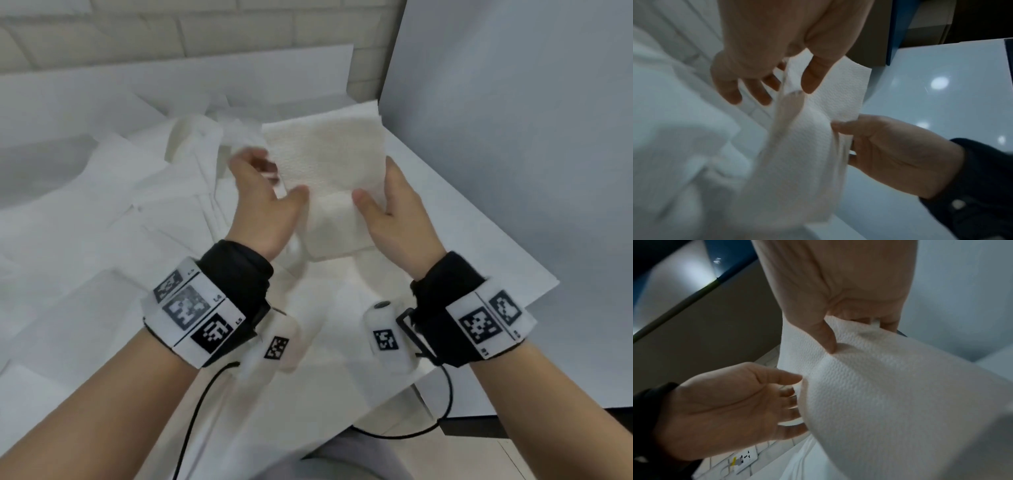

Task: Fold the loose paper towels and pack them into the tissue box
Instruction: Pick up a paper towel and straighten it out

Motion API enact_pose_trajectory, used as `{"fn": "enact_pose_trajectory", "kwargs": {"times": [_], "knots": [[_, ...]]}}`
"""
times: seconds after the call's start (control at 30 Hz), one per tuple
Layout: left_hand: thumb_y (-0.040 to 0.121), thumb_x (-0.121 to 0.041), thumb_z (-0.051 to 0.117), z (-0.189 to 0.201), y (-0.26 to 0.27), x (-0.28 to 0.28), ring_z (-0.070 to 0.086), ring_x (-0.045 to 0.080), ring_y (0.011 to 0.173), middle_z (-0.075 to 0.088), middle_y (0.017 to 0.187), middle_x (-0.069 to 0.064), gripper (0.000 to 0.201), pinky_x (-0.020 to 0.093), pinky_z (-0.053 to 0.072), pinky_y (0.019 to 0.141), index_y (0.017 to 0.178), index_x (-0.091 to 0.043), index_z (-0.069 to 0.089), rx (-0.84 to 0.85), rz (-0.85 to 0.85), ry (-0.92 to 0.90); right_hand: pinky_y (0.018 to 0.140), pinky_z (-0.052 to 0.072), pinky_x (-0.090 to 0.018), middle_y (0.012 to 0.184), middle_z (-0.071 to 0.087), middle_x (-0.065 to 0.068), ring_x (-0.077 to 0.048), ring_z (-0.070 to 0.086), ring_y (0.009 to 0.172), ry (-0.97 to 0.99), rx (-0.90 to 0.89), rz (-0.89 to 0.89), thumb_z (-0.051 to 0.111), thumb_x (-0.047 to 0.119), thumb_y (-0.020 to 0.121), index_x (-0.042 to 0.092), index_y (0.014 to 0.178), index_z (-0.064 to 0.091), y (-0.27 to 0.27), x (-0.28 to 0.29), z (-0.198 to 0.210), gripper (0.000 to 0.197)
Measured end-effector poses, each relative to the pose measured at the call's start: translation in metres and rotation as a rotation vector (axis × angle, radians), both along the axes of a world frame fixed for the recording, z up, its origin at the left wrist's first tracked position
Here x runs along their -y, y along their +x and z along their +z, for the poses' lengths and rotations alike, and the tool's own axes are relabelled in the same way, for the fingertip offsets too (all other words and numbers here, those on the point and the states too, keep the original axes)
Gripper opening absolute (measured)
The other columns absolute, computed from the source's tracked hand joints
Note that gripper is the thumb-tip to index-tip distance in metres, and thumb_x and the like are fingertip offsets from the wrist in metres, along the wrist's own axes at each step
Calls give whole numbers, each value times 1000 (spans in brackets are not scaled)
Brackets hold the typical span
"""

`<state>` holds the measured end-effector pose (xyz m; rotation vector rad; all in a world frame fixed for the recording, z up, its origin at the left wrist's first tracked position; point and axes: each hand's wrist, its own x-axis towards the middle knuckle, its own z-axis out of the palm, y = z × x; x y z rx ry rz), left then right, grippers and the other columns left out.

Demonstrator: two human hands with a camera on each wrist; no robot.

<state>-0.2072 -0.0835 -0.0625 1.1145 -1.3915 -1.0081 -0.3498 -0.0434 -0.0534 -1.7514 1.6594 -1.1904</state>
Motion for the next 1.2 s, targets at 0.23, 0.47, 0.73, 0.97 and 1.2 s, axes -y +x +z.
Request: {"fn": "enact_pose_trajectory", "kwargs": {"times": [0.23, 0.47, 0.73, 0.97, 1.2], "knots": [[78, -2, 59, 21, 13, 1, 47, -3, 99, 41, 106, -14, 53, 13, 39, 88, 122, -18, 35, 244, -233, -228, 68, 37, -32, 102, 56, -4, -27, 52, 91, 6, -749, 98, 42, 14, 95, 14, 122, 46, -14, 4, 48, 28], [84, 6, 52, -13, -11, -16, 50, 18, 79, 48, 85, 2, 27, 33, 44, 77, 97, -15, 41, 139, -305, 316, 68, 35, -31, 117, 52, -3, -27, 53, 103, 220, -1175, 216, 41, 11, 93, 21, 124, 40, -25, 10, 30, 32], [92, 3, 37, -31, -13, -11, 46, 16, 83, 46, 85, -3, 25, 24, 38, 72, 111, -13, 37, 213, -234, 357, 69, 33, -31, 118, 52, -3, -28, 52, 101, 312, -1061, 215, 42, 16, 94, 18, 123, 37, -31, 8, 8, 30], [91, 4, 40, -30, -14, -8, 44, 8, 83, 44, 94, -4, 30, 8, 37, 61, 117, -11, 33, 238, -179, 244, 68, 34, -31, 117, 52, -3, -29, 53, 100, 232, -1031, 183, 40, 12, 93, 16, 121, 39, -32, 6, 13, 28], [94, -4, 42, -28, -15, -7, 48, 12, 79, 46, 93, 0, 19, 22, 39, 67, 107, -12, 30, 172, -154, 363, 71, 34, -32, 115, 51, -5, -28, 50, 98, 311, -1003, 234, 40, 12, 94, 15, 122, 38, -29, 11, 13, 28]]}}
